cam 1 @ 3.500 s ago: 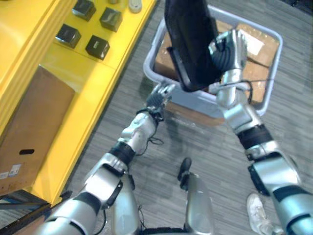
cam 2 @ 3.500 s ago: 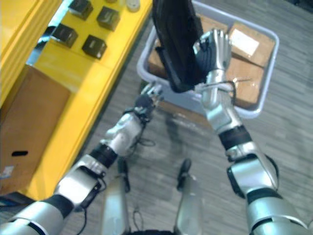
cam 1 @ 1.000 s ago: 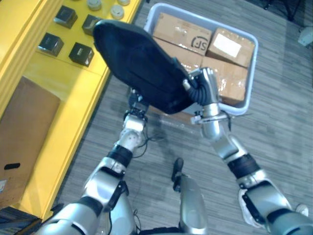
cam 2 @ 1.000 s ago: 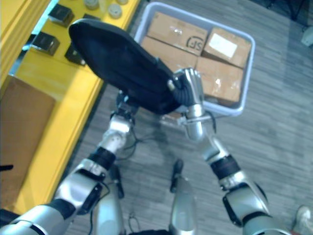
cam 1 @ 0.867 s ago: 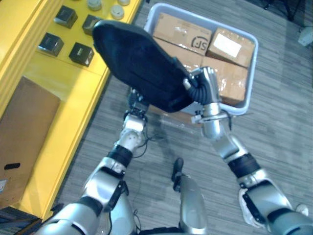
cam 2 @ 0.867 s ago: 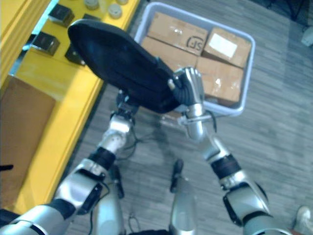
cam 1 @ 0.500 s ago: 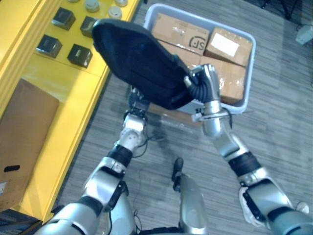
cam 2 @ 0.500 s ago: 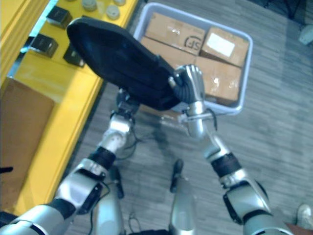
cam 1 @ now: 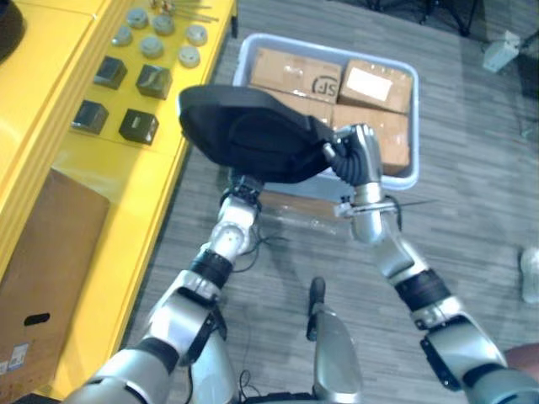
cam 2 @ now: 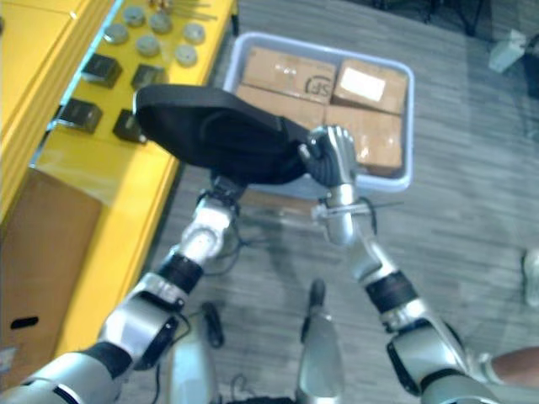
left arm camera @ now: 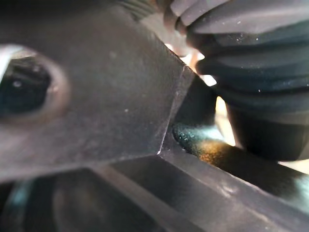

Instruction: Walk over and take plastic housings, then place them on the shelf

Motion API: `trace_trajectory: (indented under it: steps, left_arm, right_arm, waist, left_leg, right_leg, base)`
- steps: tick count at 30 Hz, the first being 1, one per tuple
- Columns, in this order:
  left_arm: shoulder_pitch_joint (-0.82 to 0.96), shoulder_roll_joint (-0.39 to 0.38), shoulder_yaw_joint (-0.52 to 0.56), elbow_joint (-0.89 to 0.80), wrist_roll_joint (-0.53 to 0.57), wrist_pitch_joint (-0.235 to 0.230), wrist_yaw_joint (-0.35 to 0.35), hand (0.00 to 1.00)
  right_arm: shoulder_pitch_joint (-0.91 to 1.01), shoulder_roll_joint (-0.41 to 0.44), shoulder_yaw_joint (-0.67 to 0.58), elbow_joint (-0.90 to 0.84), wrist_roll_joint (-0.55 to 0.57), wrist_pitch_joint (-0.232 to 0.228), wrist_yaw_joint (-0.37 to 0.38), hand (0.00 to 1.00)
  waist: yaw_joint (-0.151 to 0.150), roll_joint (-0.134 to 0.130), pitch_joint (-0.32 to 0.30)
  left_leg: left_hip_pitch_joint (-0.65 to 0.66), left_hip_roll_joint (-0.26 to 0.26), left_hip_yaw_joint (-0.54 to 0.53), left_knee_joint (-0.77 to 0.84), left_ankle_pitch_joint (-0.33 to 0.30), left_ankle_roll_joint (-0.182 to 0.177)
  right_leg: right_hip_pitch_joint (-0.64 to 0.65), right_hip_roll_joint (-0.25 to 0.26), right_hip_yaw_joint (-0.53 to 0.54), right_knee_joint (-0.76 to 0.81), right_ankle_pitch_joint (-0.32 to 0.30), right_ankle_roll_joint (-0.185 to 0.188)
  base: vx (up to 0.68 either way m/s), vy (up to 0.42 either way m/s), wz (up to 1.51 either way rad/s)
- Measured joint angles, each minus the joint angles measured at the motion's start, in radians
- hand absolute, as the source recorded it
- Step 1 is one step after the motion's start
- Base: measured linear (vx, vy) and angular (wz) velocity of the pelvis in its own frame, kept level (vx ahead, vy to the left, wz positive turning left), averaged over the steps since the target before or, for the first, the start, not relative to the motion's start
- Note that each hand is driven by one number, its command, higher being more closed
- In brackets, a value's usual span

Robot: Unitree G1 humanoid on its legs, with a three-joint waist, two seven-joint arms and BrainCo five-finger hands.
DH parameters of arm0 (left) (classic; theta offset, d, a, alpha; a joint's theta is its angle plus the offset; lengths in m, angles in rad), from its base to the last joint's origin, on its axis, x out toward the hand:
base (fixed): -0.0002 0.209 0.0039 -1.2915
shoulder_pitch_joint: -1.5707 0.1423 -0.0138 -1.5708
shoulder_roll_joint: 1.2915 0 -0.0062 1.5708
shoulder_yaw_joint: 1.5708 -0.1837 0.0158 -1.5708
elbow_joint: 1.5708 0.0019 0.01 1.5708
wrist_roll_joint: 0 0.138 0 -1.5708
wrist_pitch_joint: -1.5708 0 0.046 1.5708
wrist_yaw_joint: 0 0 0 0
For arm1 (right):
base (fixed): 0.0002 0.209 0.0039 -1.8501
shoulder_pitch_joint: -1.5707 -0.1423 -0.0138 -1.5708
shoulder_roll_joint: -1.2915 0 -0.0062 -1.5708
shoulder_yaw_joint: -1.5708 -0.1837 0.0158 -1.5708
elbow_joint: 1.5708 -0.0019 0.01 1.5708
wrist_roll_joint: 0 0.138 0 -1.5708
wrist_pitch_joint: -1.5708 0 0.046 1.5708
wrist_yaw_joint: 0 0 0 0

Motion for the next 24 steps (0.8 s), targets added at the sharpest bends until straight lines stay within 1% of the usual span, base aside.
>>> trace_trajectory:
  steps: [1, 2, 3, 4, 5, 7, 8, 9, 10, 11, 12, 13, 14, 15, 16, 17, 18, 19, 20, 21, 22, 23, 24]
  left_arm:
    - [-0.01, 0.017, -0.019, 0.025, 0.0, 0.007, -0.001, 0.0]
    - [-0.015, 0.019, -0.021, 0.039, 0.0, 0.014, -0.002, 0.0]
    - [-0.019, 0.019, -0.023, 0.055, -0.002, 0.037, -0.009, 0.0]
    - [-0.019, 0.021, -0.025, 0.058, -0.005, 0.051, -0.023, 0.0]
    - [-0.019, 0.023, -0.029, 0.058, -0.01, 0.054, -0.034, 0.0]
    - [-0.023, 0.037, -0.057, 0.058, -0.034, 0.057, -0.049, 0.0]
    - [-0.023, 0.037, -0.061, 0.057, -0.038, 0.056, -0.05, 0.0]
    - [-0.023, 0.037, -0.081, 0.057, -0.045, 0.045, -0.05, 0.0]
    - [-0.02, 0.035, -0.096, 0.057, -0.05, 0.037, -0.05, 0.0]
    - [-0.009, 0.023, -0.108, 0.058, -0.049, 0.027, -0.049, 0.0]
    - [0.002, 0.007, -0.108, 0.058, -0.049, 0.026, -0.049, 0.0]
    - [0.009, -0.016, -0.117, 0.066, -0.049, 0.027, -0.049, 0.0]
    - [0.009, -0.032, -0.119, 0.074, -0.048, 0.027, -0.048, 0.0]
    - [0.008, -0.083, -0.123, 0.09, -0.04, 0.026, -0.048, 0.0]
    - [0.007, -0.136, -0.137, 0.091, -0.034, 0.017, -0.048, 0.0]
    - [0.008, -0.158, -0.14, 0.091, -0.029, 0.01, -0.047, 0.0]
    - [0.009, -0.185, -0.137, 0.09, -0.011, -0.004, -0.044, 0.0]
    - [0.008, -0.194, -0.138, 0.089, 0.006, -0.012, -0.039, 0.0]
    - [0.006, -0.193, -0.135, 0.088, 0.042, -0.014, -0.037, 0.0]
    - [0.006, -0.187, -0.13, 0.088, 0.042, -0.014, -0.037, 0.0]
    - [0.006, -0.186, -0.126, 0.088, 0.043, -0.013, -0.038, 0.0]
    - [0.003, -0.186, -0.126, 0.086, 0.051, -0.011, -0.041, 0.0]
    - [-0.005, -0.186, -0.128, 0.083, 0.055, -0.004, -0.044, 0.0]
  right_arm:
    - [0.009, 0.018, 0.0, 0.0, 0.0, 0.001, -0.005, 1.0]
    - [0.013, 0.021, 0.0, 0.0, 0.0, 0.001, -0.009, 1.0]
    - [0.02, 0.023, 0.001, 0.0, 0.002, 0.003, -0.016, 1.0]
    - [0.02, 0.024, 0.001, 0.0, 0.006, 0.004, -0.018, 1.0]
    - [0.02, 0.025, 0.001, 0.0, 0.009, 0.004, -0.019, 1.0]
    - [-0.006, 0.025, 0.0, 0.0, 0.01, 0.001, -0.018, 1.0]
    - [-0.019, 0.025, 0.0, 0.0, 0.011, 0.001, -0.018, 1.0]
    - [-0.045, 0.024, 0.001, 0.001, 0.011, 0.003, -0.016, 1.0]
    - [-0.05, 0.023, 0.001, 0.001, 0.011, 0.006, -0.015, 1.0]
    - [-0.053, 0.019, 0.004, 0.014, 0.017, 0.012, -0.015, 1.0]
    - [-0.052, 0.013, 0.009, 0.027, 0.034, 0.021, -0.015, 1.0]
    - [-0.05, 0.004, 0.007, 0.042, 0.045, 0.03, -0.015, 1.0]
    - [-0.049, 0.004, 0.003, 0.046, 0.053, 0.033, -0.016, 1.0]
    - [-0.048, -0.019, -0.006, 0.056, 0.059, 0.043, -0.021, 1.0]
    - [-0.048, -0.045, -0.022, 0.061, 0.058, 0.044, -0.027, 1.0]
    - [-0.054, -0.058, -0.023, 0.069, 0.058, 0.044, -0.039, 1.0]
    - [-0.07, -0.066, -0.023, 0.092, 0.058, 0.048, -0.065, 1.0]
    - [-0.077, -0.071, -0.023, 0.095, 0.058, 0.049, -0.074, 1.0]
    - [-0.124, -0.075, -0.009, 0.117, 0.056, 0.062, -0.085, 1.0]
    - [-0.151, -0.074, 0.008, 0.126, 0.056, 0.083, -0.085, 1.0]
    - [-0.164, -0.074, 0.013, 0.132, 0.056, 0.095, -0.085, 1.0]
    - [-0.192, -0.074, 0.017, 0.162, 0.058, 0.115, -0.086, 1.0]
    - [-0.22, -0.074, 0.017, 0.19, 0.058, 0.121, -0.087, 1.0]
  waist:
    - [-0.002, 0.0, 0.0]
    - [-0.004, 0.0, 0.0]
    - [-0.006, 0.0, 0.0]
    - [-0.005, -0.007, 0.002]
    - [-0.003, -0.01, 0.002]
    - [-0.001, -0.024, -0.002]
    - [0.0, -0.024, -0.002]
    - [-0.003, -0.024, -0.002]
    - [-0.006, -0.024, -0.002]
    - [-0.018, -0.027, 0.0]
    - [-0.024, -0.027, 0.0]
    - [-0.04, -0.021, 0.004]
    - [-0.054, -0.02, 0.01]
    - [-0.068, -0.023, 0.014]
    - [-0.071, -0.019, 0.013]
    - [-0.071, -0.008, 0.009]
    - [-0.063, -0.016, 0.008]
    - [-0.067, -0.015, 0.008]
    - [-0.065, -0.006, 0.011]
    - [-0.059, 0.002, 0.013]
    - [-0.053, 0.008, 0.013]
    - [-0.037, 0.012, 0.012]
    - [-0.027, 0.015, 0.012]
  left_leg:
    - [-0.01, 0.007, -0.028, 0.01, -0.005, -0.006]
    - [-0.014, 0.004, -0.047, 0.012, -0.003, -0.006]
    - [-0.015, -0.002, -0.086, 0.012, 0.0, -0.013]
    - [-0.002, -0.009, -0.117, 0.002, 0.006, -0.022]
    - [0.003, -0.015, -0.128, -0.007, 0.01, -0.028]
    - [0.028, -0.036, -0.149, -0.075, 0.041, -0.042]
    - [0.034, -0.039, -0.148, -0.098, 0.054, -0.048]
    - [0.047, -0.041, -0.144, -0.144, 0.083, -0.056]
    - [0.055, -0.037, -0.141, -0.166, 0.103, -0.057]
    - [0.045, -0.028, -0.142, -0.15, 0.139, -0.017]
    - [0.025, -0.01, -0.149, -0.101, 0.157, 0.005]
    - [-0.004, 0.013, -0.158, -0.029, 0.184, 0.018]
    - [-0.025, 0.016, -0.158, 0.002, 0.183, 0.019]
    - [-0.029, -0.019, -0.133, -0.011, 0.153, 0.012]
    - [0.004, -0.086, -0.109, -0.163, 0.17, 0.005]
    - [0.023, -0.115, -0.092, -0.262, 0.207, 0.004]
    - [0.052, -0.151, -0.081, -0.331, 0.28, 0.017]
    - [0.058, -0.171, -0.079, -0.357, 0.287, 0.028]
    - [0.045, -0.185, -0.068, -0.359, 0.289, 0.043]
    - [0.031, -0.185, -0.064, -0.343, 0.282, 0.049]
    - [0.021, -0.186, -0.064, -0.336, 0.278, 0.051]
    - [0.006, -0.19, -0.06, -0.33, 0.274, 0.056]
    - [-0.007, -0.196, -0.062, -0.332, 0.274, 0.058]
  right_leg:
    - [0.002, 0.012, 0.002, 0.026, -0.016, 0.002]
    - [0.002, 0.013, 0.002, 0.051, -0.036, 0.007]
    - [0.0, 0.013, 0.003, 0.119, -0.092, 0.013]
    - [-0.004, 0.011, 0.009, 0.193, -0.151, 0.011]
    - [-0.009, 0.01, 0.017, 0.227, -0.179, 0.007]
    - [-0.04, 0.004, 0.048, 0.319, -0.269, 0.0]
    - [-0.046, 0.005, 0.055, 0.332, -0.282, 0.0]
    - [-0.066, 0.009, 0.056, 0.352, -0.301, -0.008]
    - [-0.07, 0.014, 0.055, 0.362, -0.309, -0.015]
    - [-0.07, 0.024, 0.048, 0.375, -0.326, -0.029]
    - [-0.066, 0.038, 0.038, 0.392, -0.331, -0.036]
    - [-0.04, 0.048, 0.025, 0.403, -0.342, -0.048]
    - [-0.017, 0.044, 0.012, 0.399, -0.346, -0.053]
    - [0.017, 0.028, -0.001, 0.376, -0.346, -0.054]
    - [0.033, 0.005, -0.002, 0.36, -0.346, -0.053]
    - [0.035, 0.001, -0.002, 0.355, -0.344, -0.05]
    - [0.034, -0.023, 0.009, 0.341, -0.348, -0.038]
    - [0.034, -0.028, 0.009, 0.327, -0.343, -0.027]
    - [0.03, -0.041, 0.012, 0.291, -0.331, -0.007]
    - [0.029, -0.04, 0.015, 0.275, -0.321, 0.005]
    - [0.026, -0.041, 0.015, 0.267, -0.317, 0.007]
    - [0.019, -0.044, 0.016, 0.252, -0.305, 0.011]
    - [0.017, -0.047, 0.011, 0.232, -0.293, 0.014]
  base:
    - [0.03, 0.131, 0.29]
    - [0.06, 0.082, 0.66]
    - [0.08, 0.027, 0.86]
    - [0.08, -0.003, 0.86]
    - [0.07, -0.057, 0.74]
    - [0.08, -0.151, 0.51]
    - [0.09, -0.198, 0.22]
    - [0.08, -0.181, 0.05]
    - [0.13, -0.233, 0.06]
    - [0.13, -0.241, 0.02]
    - [0.18, -0.29, 0.07]
    - [0.09, -0.145, 0.16]
    - [0.15, -0.096, 0.36]
    - [0.1, 0.039, 0.38]
    - [0.12, 0.068, 0.22]
    - [0.08, 0.14, -0.08]
    - [0.07, 0.115, -0.09]
    - [0.09, 0.131, -0.02]
    - [0.07, 0.082, 0.07]
    - [0.06, 0.087, 0.01]
    - [0.04, 0.079, -0.05]
    - [0.06, 0.083, 0.04]
    - [0.08, 0.085, 0.07]
